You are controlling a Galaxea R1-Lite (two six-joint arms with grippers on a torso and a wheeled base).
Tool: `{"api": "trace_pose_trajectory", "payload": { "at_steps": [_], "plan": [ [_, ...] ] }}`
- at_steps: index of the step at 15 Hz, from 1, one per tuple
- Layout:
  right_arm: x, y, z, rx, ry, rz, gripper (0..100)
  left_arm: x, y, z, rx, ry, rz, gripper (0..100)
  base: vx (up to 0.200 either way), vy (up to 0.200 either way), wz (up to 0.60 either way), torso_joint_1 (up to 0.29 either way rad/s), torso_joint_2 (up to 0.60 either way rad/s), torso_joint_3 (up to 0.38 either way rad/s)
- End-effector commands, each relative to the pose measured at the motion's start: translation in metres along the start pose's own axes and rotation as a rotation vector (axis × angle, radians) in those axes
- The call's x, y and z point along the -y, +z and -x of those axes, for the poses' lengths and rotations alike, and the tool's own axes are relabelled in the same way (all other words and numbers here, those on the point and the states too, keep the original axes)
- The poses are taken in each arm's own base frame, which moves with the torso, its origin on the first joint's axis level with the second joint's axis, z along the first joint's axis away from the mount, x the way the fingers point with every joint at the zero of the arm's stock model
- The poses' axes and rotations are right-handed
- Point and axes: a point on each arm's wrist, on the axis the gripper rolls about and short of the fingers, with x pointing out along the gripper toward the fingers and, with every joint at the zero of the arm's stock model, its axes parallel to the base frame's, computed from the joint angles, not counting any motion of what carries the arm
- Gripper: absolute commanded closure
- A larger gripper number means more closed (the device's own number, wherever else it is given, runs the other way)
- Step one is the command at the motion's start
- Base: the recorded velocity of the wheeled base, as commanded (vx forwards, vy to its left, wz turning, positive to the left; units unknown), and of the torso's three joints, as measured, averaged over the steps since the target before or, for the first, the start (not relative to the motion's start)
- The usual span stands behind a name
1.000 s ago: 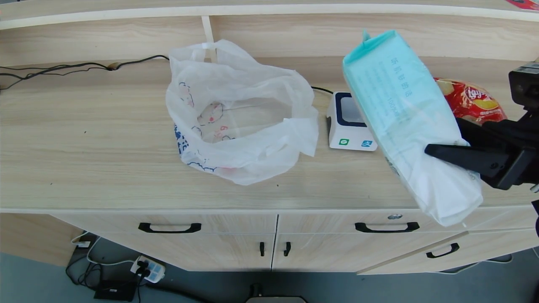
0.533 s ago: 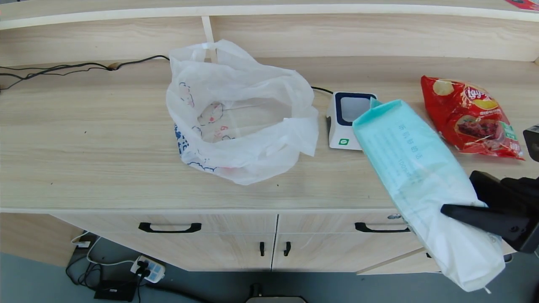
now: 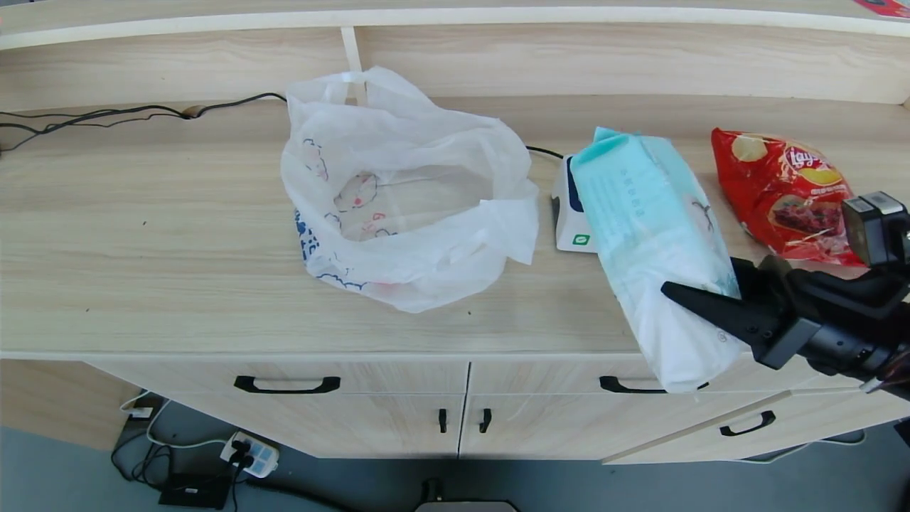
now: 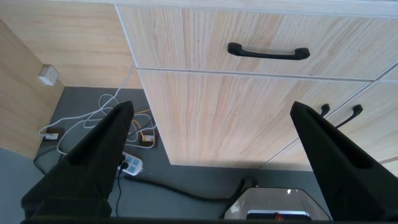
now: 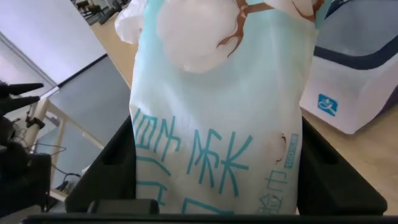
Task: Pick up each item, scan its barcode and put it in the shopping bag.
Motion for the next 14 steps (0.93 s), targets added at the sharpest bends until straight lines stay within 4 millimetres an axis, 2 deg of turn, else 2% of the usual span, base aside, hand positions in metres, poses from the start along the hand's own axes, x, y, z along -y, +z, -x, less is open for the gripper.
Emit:
{"api": "trace_pose_trajectory", "payload": {
  "at_steps": [1, 5, 6, 10, 12, 14],
  "plan": [
    [-0.002, 0.009, -0.025, 0.061, -0.005, 0.03, 100, 0.0, 0.0, 0.0, 0.0, 0.0, 0.001, 0, 0.0, 0.0, 0.0, 0.0, 0.0, 0.0],
    [-0.018, 0.028, -0.062, 0.129, -0.093, -0.005, 100, 0.0, 0.0, 0.0, 0.0, 0.0, 0.001, 0, 0.0, 0.0, 0.0, 0.0, 0.0, 0.0],
    [-0.012, 0.037, -0.068, 0.15, -0.159, 0.0, 100, 0.0, 0.0, 0.0, 0.0, 0.0, 0.001, 0, 0.0, 0.0, 0.0, 0.0, 0.0, 0.0],
    [0.003, 0.066, -0.081, 0.175, -0.231, 0.082, 100, 0.0, 0.0, 0.0, 0.002, 0.0, 0.001, 0, 0.0, 0.0, 0.0, 0.0, 0.0, 0.0],
    [0.008, 0.072, -0.09, 0.153, -0.315, 0.091, 100, 0.0, 0.0, 0.0, 0.002, 0.0, 0.001, 0, 0.0, 0.0, 0.0, 0.0, 0.0, 0.0],
    [0.013, 0.069, -0.095, 0.143, -0.364, 0.08, 100, 0.0, 0.0, 0.0, 0.002, 0.0, 0.001, 0, 0.0, 0.0, 0.0, 0.0, 0.0, 0.0]
  ]
}}
